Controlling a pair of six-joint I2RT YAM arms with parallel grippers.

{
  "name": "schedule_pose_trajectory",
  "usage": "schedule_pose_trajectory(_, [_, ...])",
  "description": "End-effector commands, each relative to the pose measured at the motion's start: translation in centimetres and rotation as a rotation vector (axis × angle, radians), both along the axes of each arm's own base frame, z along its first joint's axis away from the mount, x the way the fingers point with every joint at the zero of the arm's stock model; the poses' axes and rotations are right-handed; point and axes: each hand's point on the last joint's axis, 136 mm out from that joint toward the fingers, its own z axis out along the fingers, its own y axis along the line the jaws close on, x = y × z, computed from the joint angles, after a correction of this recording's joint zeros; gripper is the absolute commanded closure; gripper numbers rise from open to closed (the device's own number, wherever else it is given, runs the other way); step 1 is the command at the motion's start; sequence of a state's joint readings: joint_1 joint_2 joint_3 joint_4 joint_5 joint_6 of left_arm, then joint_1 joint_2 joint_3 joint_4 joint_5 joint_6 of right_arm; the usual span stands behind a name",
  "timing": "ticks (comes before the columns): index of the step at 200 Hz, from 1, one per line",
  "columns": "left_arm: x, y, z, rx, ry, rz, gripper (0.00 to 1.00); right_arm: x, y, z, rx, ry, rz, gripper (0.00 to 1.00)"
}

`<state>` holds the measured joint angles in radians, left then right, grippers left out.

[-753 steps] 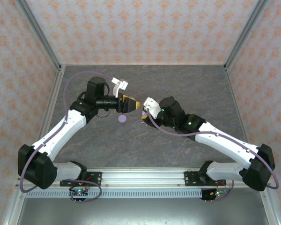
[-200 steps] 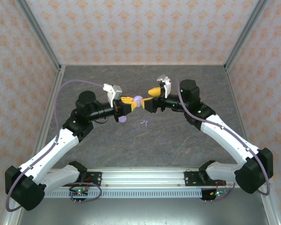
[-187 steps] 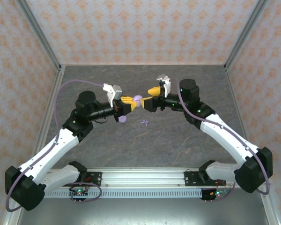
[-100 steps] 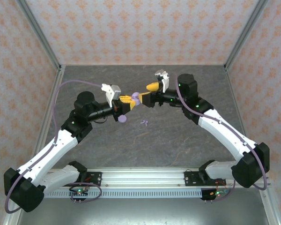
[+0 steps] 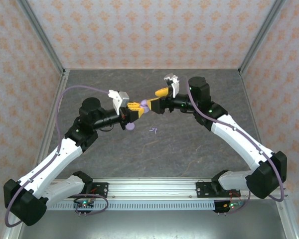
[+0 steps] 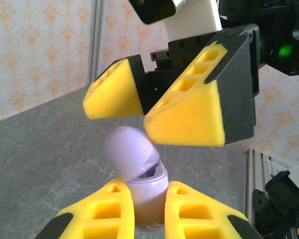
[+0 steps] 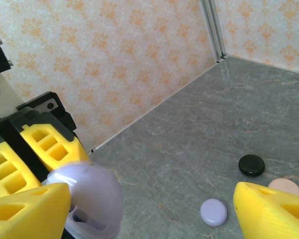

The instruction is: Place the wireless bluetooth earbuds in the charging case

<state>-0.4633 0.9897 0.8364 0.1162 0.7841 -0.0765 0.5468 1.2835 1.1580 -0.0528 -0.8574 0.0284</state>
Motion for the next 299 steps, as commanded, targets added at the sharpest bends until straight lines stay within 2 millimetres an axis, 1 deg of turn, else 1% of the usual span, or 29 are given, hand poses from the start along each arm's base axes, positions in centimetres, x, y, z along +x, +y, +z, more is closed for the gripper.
schedule_pose_trajectory(1, [-0.9,-0.2,-0.3,0.012,-0.018,-0.031,0.92,-1.6,-0.3,2.9,0.040,-0.085,0.063,0.15])
schedule_pose_trajectory(21, [-1.0,-0.1,-0.2,0.011,-0.023,-0.027,0.92,-3.2,-0.6,2.7,0.017,-0.117,0.122,0.15])
schedule_pose_trajectory(34, [-1.2,-0.1,-0.1,0.006,-0.029,-0.037,0.93,-4.2,-0.6,2.1,-0.001,-0.121,0.172,0.15])
schedule_pose_trajectory(52, [-1.7,-0.3,0.5,-0.016,-0.046,-0.060,0.93,-5.2,-0.3,1.7,-0.003,-0.115,0.250,0.23])
schedule_pose_trajectory(72, [-2.3,-0.5,1.2,-0.039,-0.060,-0.094,0.94,-6.1,0.2,1.5,0.011,-0.103,0.335,0.27])
schedule_pose_trajectory(101, [-3.4,-0.5,2.0,-0.060,-0.083,-0.130,0.94,-6.4,0.5,1.5,0.021,-0.104,0.388,0.30])
schedule_pose_trajectory(121, [-3.7,-0.4,2.3,-0.063,-0.090,-0.135,0.94,-6.6,0.7,1.7,0.027,-0.100,0.417,0.35])
schedule_pose_trajectory(157, [-3.7,-0.5,2.3,-0.063,-0.086,-0.139,0.94,-6.9,0.8,1.9,0.035,-0.100,0.443,0.45])
schedule_pose_trajectory(188, [-3.7,-0.8,2.2,-0.060,-0.082,-0.147,0.94,-7.3,0.9,2.4,0.046,-0.108,0.464,0.56])
schedule_pose_trajectory(226, [-3.5,-1.1,2.2,-0.061,-0.078,-0.153,0.94,-7.5,1.2,2.4,0.048,-0.095,0.487,0.67])
schedule_pose_trajectory(253, [-3.5,-1.1,2.2,-0.058,-0.080,-0.149,0.94,-7.6,1.1,2.2,0.034,-0.098,0.484,0.74])
schedule_pose_trajectory(260, [-3.4,-1.1,2.2,-0.058,-0.078,-0.146,0.92,-7.6,1.0,2.3,0.033,-0.100,0.481,0.75])
schedule_pose_trajectory(276, [-3.4,-1.1,2.1,-0.056,-0.076,-0.142,0.84,-7.8,0.9,2.5,0.033,-0.108,0.478,0.78])
schedule_pose_trajectory(293, [-3.3,-1.1,2.0,-0.054,-0.074,-0.140,0.74,-7.8,0.9,2.7,0.032,-0.115,0.470,0.79])
schedule_pose_trajectory(299, [-3.2,-1.1,2.0,-0.054,-0.071,-0.138,0.68,-7.8,0.8,2.8,0.032,-0.117,0.468,0.79])
